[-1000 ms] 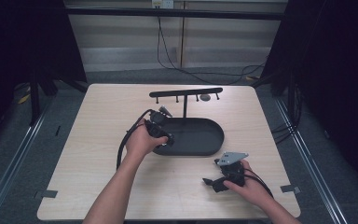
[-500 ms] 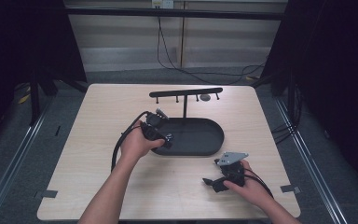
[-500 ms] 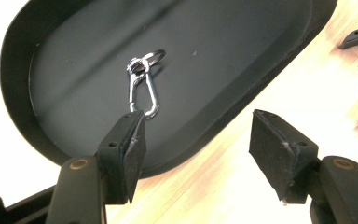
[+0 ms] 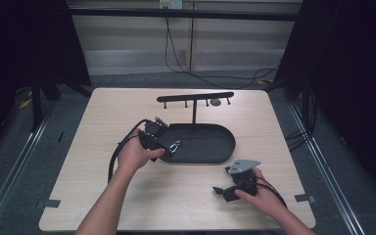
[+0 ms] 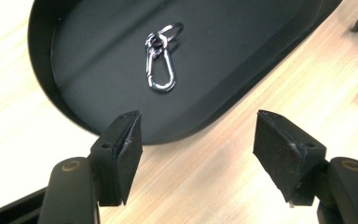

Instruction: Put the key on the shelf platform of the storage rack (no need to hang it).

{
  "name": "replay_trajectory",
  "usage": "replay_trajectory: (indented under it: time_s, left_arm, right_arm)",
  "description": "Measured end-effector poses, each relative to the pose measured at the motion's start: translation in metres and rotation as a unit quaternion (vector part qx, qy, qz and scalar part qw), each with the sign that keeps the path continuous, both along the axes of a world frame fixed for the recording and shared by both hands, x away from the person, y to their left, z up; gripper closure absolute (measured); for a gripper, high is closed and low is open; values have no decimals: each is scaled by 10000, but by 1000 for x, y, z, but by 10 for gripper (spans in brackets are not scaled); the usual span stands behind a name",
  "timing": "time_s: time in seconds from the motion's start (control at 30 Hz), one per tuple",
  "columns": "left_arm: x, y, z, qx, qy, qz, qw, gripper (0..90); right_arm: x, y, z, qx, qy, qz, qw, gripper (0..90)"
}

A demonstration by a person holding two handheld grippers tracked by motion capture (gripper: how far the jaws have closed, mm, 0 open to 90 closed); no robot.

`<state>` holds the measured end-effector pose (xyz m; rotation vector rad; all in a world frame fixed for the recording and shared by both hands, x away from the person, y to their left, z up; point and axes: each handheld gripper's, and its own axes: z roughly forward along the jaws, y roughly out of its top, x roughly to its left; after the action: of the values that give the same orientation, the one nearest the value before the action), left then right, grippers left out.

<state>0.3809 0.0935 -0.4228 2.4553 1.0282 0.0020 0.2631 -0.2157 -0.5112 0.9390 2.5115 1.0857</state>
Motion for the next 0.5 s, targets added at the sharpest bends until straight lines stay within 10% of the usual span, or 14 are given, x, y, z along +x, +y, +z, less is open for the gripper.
replay_trajectory:
  time_s: [0.5]
  left_arm:
    - [-6, 27, -1, 28, -99, 129, 9999, 273]
  right_arm:
    - [0, 0, 0, -4, -1, 8, 10000, 115]
